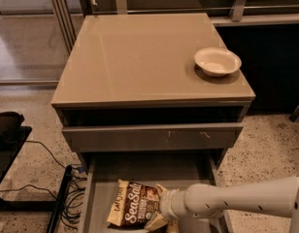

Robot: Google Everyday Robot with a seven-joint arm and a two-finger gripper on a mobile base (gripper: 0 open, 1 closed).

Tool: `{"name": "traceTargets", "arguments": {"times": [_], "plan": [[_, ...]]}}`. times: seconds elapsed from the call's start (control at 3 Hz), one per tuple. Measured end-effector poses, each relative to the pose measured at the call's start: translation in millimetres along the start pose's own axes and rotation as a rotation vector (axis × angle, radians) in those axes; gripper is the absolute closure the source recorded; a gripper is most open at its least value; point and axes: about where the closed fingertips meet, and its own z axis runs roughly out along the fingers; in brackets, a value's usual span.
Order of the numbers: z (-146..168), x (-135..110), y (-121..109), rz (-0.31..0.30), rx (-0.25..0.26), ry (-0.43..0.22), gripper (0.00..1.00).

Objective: Pick brown chip bag from middle drawer and place on counter

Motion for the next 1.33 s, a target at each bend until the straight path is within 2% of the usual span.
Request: {"name": "traceTargets", "arguments": {"times": [1.0,1.33], "plan": [[0.0,0.0,0.0,0.0,0.0,0.0,0.88],[0.1,-0.1,0.1,0.0,-0.001,0.0,1.0]]}}
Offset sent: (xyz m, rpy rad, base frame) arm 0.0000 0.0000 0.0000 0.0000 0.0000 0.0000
